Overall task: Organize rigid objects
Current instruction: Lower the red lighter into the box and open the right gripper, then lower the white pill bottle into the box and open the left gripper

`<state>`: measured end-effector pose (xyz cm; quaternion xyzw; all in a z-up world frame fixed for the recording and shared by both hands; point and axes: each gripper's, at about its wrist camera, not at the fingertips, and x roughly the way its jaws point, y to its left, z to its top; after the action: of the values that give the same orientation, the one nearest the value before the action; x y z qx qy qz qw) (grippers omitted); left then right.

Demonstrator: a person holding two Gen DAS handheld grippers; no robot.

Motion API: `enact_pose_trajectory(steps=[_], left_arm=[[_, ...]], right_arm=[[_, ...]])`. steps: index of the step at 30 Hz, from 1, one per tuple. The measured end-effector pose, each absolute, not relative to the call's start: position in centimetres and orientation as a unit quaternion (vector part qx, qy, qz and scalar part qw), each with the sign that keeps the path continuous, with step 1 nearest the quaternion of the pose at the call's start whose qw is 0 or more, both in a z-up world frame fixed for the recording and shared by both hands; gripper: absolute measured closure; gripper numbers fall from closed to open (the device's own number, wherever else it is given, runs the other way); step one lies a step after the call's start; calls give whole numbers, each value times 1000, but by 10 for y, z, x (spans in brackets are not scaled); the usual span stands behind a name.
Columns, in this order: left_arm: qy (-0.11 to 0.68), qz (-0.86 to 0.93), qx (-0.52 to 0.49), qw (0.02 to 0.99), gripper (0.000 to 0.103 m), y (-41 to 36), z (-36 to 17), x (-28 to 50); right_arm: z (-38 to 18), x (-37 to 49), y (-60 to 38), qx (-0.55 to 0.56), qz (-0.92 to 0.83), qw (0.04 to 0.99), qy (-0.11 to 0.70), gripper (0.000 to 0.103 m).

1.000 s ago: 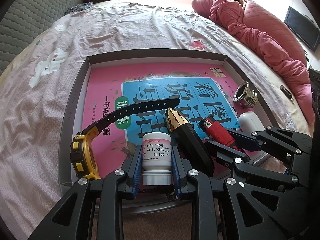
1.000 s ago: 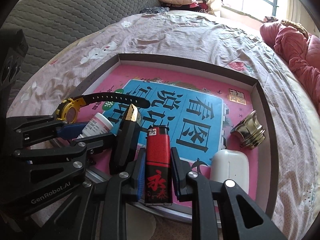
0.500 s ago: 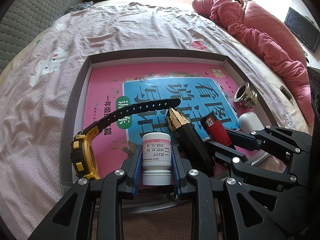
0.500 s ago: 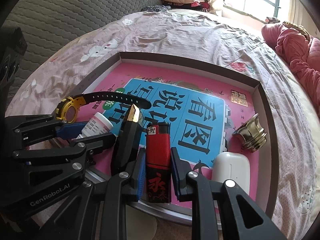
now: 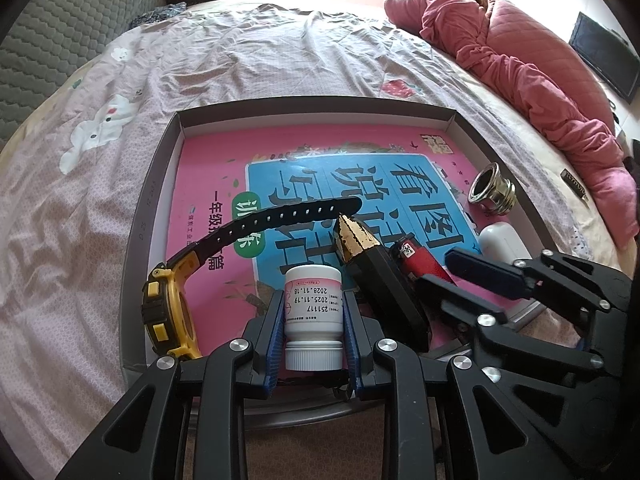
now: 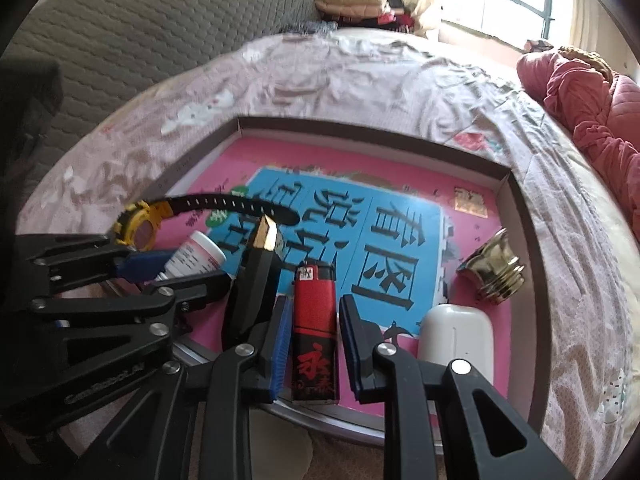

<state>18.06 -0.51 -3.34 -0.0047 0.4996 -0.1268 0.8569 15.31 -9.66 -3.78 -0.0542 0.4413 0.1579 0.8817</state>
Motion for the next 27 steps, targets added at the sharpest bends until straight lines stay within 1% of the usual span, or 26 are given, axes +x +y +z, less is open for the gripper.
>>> enact_pose_trajectory(steps=[7, 12, 20, 24, 27], left_arm=[[505, -127, 2, 854, 76, -5, -33, 181], [507, -127, 6, 852, 76, -7, -33, 178], [510, -127, 8, 851, 76, -9, -32, 175], [512, -127, 7, 850, 75, -9, -31, 173], [511, -127, 10, 850, 75, -10, -30, 172]], right_arm=[[-25, 132, -114, -8, 143, 898, 417, 78], [-24, 125, -128, 31, 126, 905, 406, 76], [-21, 118, -145, 60, 97, 912, 393, 75], [-22, 115, -152, 71, 88, 913, 392, 69], [-23, 112, -153, 71, 84, 914, 390, 69]])
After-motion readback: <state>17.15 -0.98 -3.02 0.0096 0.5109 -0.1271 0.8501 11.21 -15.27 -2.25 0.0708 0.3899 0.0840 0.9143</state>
